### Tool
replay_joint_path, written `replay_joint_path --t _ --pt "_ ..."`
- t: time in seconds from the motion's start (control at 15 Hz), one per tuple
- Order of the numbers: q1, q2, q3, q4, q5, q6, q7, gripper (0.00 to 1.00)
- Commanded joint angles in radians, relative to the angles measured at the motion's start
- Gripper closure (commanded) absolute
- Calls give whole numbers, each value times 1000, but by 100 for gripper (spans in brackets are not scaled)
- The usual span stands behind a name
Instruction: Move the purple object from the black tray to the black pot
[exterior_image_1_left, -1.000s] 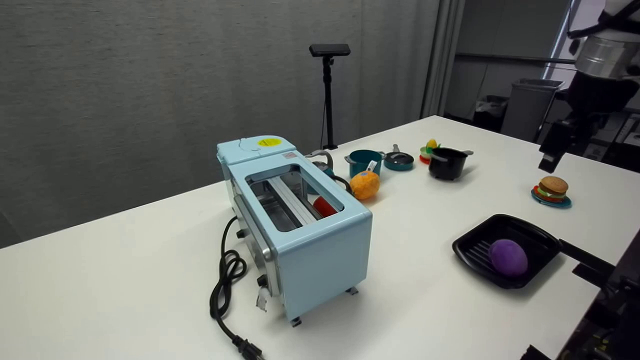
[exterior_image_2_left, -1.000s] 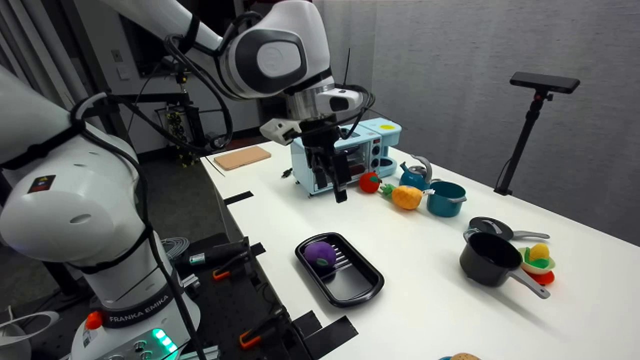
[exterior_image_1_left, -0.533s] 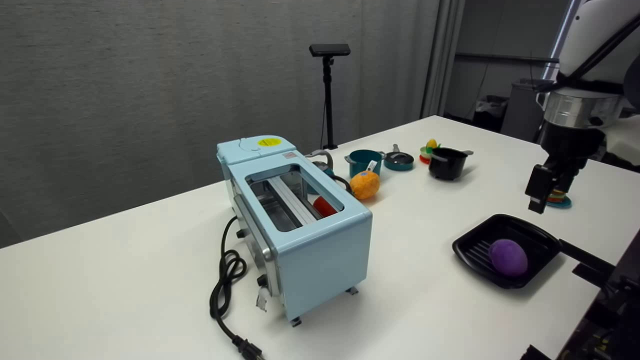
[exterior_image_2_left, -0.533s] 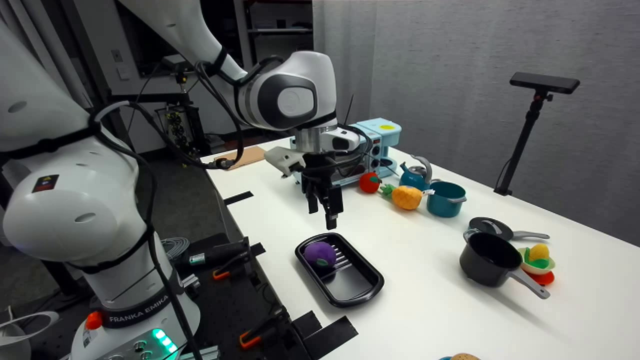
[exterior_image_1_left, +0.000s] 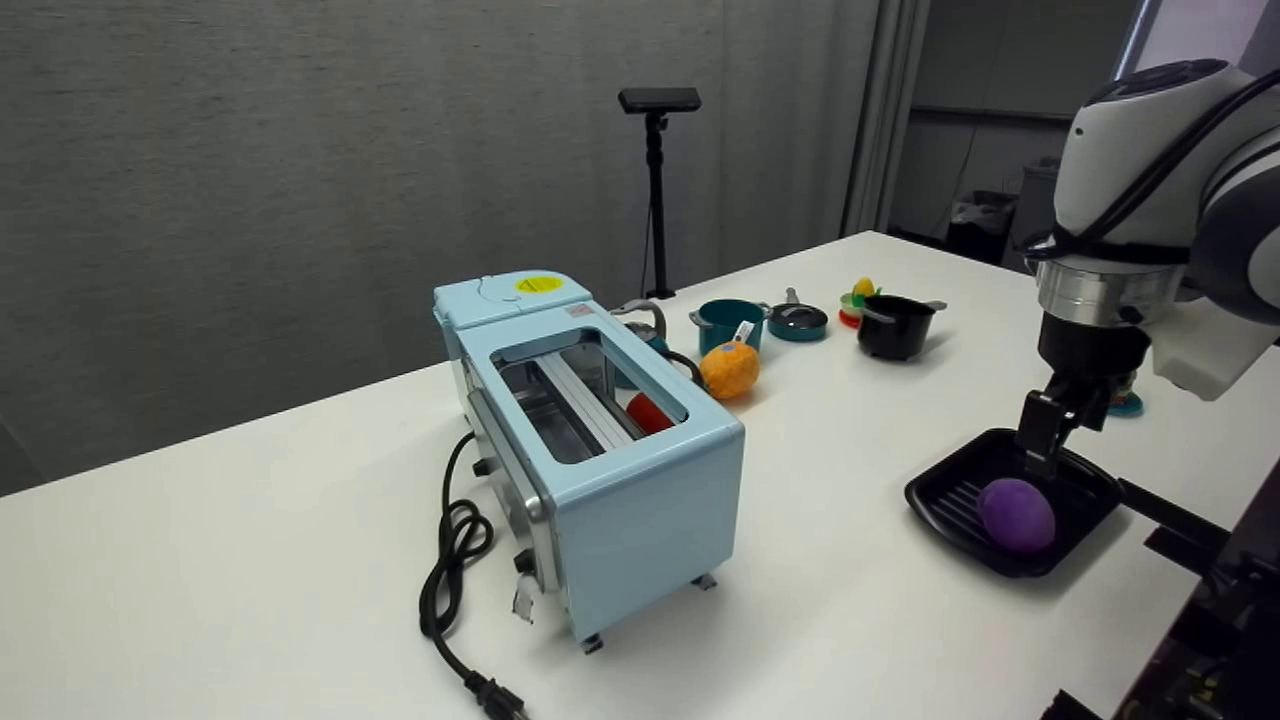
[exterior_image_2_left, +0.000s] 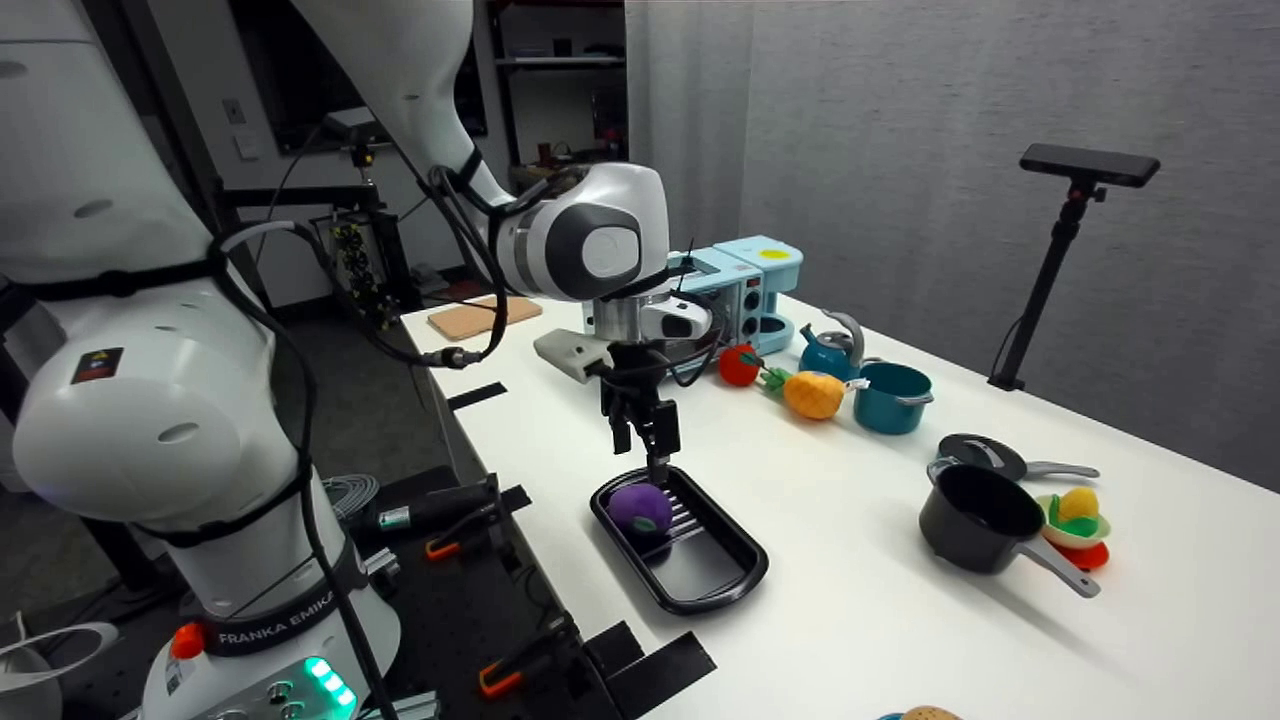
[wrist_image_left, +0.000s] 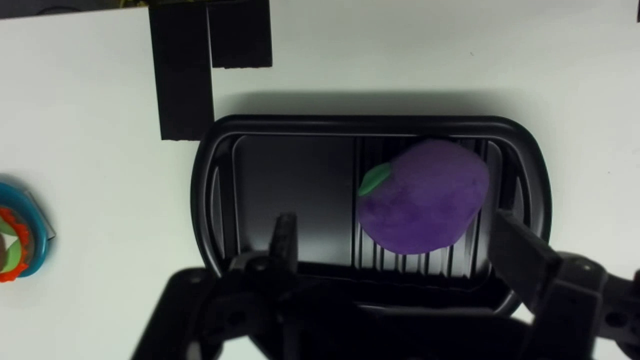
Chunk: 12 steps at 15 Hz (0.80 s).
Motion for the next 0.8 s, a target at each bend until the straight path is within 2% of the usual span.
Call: replay_joint_path --t 0.0,0.33,0.73 --pt "25 81 -2 32 -128 59 129 0" --pt "65 161 -30 69 -236 85 242 0" --pt "115 224 -76 107 -251 86 284 0"
